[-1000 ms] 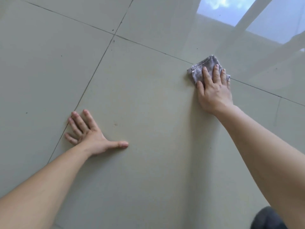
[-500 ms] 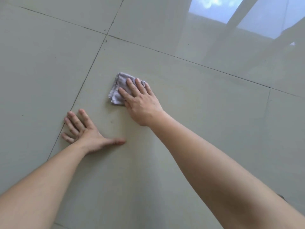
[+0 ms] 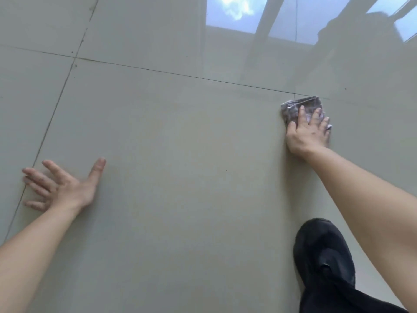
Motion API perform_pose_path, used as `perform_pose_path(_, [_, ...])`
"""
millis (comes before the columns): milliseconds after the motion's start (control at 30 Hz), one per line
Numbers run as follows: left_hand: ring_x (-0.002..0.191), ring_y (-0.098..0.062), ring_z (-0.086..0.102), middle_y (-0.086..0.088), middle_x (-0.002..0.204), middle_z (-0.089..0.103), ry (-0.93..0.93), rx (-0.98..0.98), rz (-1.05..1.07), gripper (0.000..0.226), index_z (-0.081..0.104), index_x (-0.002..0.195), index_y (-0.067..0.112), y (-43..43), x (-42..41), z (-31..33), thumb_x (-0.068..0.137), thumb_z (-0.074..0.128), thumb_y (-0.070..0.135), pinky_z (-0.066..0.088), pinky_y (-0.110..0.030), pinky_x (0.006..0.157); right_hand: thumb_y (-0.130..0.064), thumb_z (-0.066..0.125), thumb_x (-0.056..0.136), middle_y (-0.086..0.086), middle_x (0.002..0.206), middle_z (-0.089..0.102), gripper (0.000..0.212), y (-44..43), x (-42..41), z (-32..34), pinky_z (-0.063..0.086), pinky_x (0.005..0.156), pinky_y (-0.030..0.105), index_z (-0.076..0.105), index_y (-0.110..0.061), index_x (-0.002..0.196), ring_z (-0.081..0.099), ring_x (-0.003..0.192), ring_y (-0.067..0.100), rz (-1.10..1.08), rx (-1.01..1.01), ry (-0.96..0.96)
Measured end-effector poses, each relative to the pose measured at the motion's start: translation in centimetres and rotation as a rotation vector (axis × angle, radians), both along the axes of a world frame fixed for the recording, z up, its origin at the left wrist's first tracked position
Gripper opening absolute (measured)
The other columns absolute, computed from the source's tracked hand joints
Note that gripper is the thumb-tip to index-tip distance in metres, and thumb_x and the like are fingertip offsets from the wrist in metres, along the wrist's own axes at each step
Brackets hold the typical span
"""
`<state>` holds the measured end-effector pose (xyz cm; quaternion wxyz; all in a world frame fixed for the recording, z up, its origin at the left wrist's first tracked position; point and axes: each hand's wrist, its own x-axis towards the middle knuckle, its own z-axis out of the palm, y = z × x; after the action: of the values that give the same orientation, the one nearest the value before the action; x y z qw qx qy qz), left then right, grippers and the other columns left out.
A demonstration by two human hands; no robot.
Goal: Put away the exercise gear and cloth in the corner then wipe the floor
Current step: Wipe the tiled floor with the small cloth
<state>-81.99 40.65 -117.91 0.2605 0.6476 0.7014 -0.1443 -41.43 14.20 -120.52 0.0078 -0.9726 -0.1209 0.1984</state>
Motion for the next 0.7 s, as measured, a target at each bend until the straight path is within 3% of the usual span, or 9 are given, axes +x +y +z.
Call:
perform_pose_path(100, [0.148, -0.026, -0.026, -0.015, 0.160, -0.028, -0.073, 0.081, -0.168, 0.138, -0.011, 0.157, 0.019, -2.9, 3.8, 0.0, 0.052, 0.015, 0.105, -0.012, -0.058, 0.116, -0.056, 0.021, 0.103, 0.012, 0.167, -0.005, 0.063, 5.1, -1.4, 0.0, -0.006, 0.122, 0.047, 0.011, -0.029, 0.160, -0.007, 0.151, 0.040, -0.019, 0.106, 0.002])
perform_pose_path(167, [0.147, -0.025, -0.029, -0.011, 0.159, -0.033, -0.086, 0.045, -0.376, 0.125, -0.018, 0.155, 0.027, -5.5, 6.7, -1.0, 0.061, 0.026, 0.097, -0.014, -0.059, 0.114, -0.055, 0.019, 0.104, 0.012, 0.167, -0.005, 0.061, 9.8, -3.3, -0.2, -0.006, 0.122, 0.048, 0.012, -0.031, 0.159, -0.008, 0.151, 0.041, 0.134, 0.135, -0.008])
perform_pose_path(233, [0.144, -0.028, -0.035, -0.012, 0.156, -0.038, -0.012, 0.001, -0.502, 0.128, -0.028, 0.150, 0.032, -7.5, 8.5, -2.2, 0.057, 0.028, 0.100, -0.016, -0.063, 0.112, -0.054, 0.018, 0.104, 0.013, 0.167, -0.005, 0.059, 14.9, -6.1, -0.3, -0.007, 0.123, 0.049, 0.011, -0.032, 0.159, -0.010, 0.151, 0.041, 0.341, 0.163, 0.025])
perform_pose_path(333, [0.143, -0.033, -0.037, -0.016, 0.155, -0.039, 0.074, 0.016, -0.534, 0.131, -0.030, 0.150, 0.030, -7.7, 8.8, -3.5, 0.055, 0.025, 0.101, -0.015, -0.066, 0.110, -0.053, 0.019, 0.105, 0.011, 0.167, -0.004, 0.057, 21.7, -10.9, -0.8, -0.009, 0.122, 0.049, 0.013, -0.035, 0.158, -0.010, 0.151, 0.042, 0.624, 0.180, 0.068])
perform_pose_path(467, [0.143, -0.032, -0.035, -0.017, 0.157, -0.035, 0.027, 0.012, -0.549, 0.106, -0.020, 0.154, 0.028, -7.4, 8.6, -3.3, 0.076, 0.022, 0.086, -0.015, -0.067, 0.110, -0.054, 0.021, 0.105, 0.006, 0.168, -0.002, 0.055, 23.0, -12.2, -0.5, -0.008, 0.123, 0.046, 0.016, -0.038, 0.157, -0.009, 0.153, 0.034, 0.843, 0.200, 0.137])
perform_pose_path(567, [0.145, -0.032, -0.032, -0.016, 0.158, -0.033, 0.017, 0.019, -0.532, 0.088, -0.016, 0.155, 0.029, -7.2, 8.5, -3.7, 0.090, 0.025, 0.072, -0.012, -0.069, 0.111, -0.058, 0.024, 0.103, 0.001, 0.168, -0.002, 0.057, 17.7, -7.1, -0.6, -0.008, 0.123, 0.041, 0.017, -0.040, 0.157, -0.007, 0.154, 0.025, 0.744, 0.238, 0.098])
perform_pose_path(700, [0.144, -0.032, -0.033, -0.015, 0.157, -0.035, 0.017, 0.018, -0.521, 0.081, -0.017, 0.155, 0.029, -7.0, 8.5, -3.8, 0.095, 0.025, 0.065, -0.014, -0.068, 0.110, -0.058, 0.025, 0.102, 0.002, 0.168, -0.006, 0.060, 5.8, 0.8, -0.5, -0.007, 0.124, 0.043, 0.012, -0.039, 0.158, -0.009, 0.154, 0.027, 0.286, 0.147, -0.002])
